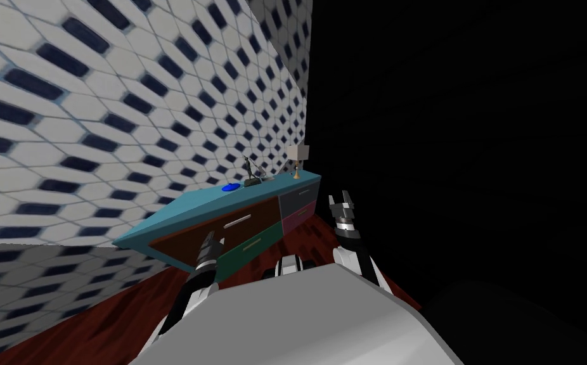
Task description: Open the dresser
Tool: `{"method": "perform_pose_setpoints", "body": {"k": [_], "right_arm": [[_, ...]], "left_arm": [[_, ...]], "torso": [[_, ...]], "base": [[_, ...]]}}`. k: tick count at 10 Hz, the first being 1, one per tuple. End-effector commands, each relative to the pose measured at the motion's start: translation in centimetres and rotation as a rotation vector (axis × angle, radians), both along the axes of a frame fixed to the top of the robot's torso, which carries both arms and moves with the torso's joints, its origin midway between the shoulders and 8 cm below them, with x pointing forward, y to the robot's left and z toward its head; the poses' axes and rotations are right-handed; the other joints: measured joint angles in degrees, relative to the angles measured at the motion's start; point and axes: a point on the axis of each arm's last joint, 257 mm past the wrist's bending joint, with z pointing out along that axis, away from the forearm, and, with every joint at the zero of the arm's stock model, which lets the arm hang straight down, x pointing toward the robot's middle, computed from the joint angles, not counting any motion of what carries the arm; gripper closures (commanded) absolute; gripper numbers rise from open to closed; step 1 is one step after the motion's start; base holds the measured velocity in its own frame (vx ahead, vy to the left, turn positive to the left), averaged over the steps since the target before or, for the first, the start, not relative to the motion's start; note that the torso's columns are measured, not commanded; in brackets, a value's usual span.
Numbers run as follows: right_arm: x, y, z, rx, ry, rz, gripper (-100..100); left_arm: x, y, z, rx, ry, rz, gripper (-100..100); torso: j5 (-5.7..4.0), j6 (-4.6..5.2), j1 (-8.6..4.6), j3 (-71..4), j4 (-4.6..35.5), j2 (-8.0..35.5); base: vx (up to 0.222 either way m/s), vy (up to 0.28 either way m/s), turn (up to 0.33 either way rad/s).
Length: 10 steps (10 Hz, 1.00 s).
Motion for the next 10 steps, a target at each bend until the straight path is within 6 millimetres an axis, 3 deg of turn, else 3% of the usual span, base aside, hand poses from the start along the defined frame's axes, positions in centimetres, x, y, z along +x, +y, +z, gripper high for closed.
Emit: {"method": "perform_pose_setpoints", "body": {"k": [1,4,7,10], "right_arm": [[0.0,0.0,0.0,0.0,0.0,0.0,0],[0.0,0.0,0.0,0.0,0.0,0.0,0],[0.0,0.0,0.0,0.0,0.0,0.0,0],[0.0,0.0,0.0,0.0,0.0,0.0,0]], "left_arm": [[0.3,0.2,-0.1,0.002,0.011,0.001,-100],[0.3,-0.6,-0.9,-0.042,0.014,0.019,-100],[0.2,-1.7,-1.8,-0.092,0.008,0.037,-100],[0.2,-1.3,-1.4,-0.082,0.008,0.036,-100]], "torso": [[0.01,0.01,0.03,-0.11,-0.05,-0.2],[0.04,0.0,0.12,-0.06,-0.03,-0.08],[-0.03,0.0,-0.07,0.18,0.08,0.3],[0.05,0.0,0.2,-0.2,-0.08,-0.34]], "base": [[0.162,0.023,-0.015],[0.146,0.046,-0.012],[0.02,-0.005,0.0],[0.054,0.02,-0.009]]}}
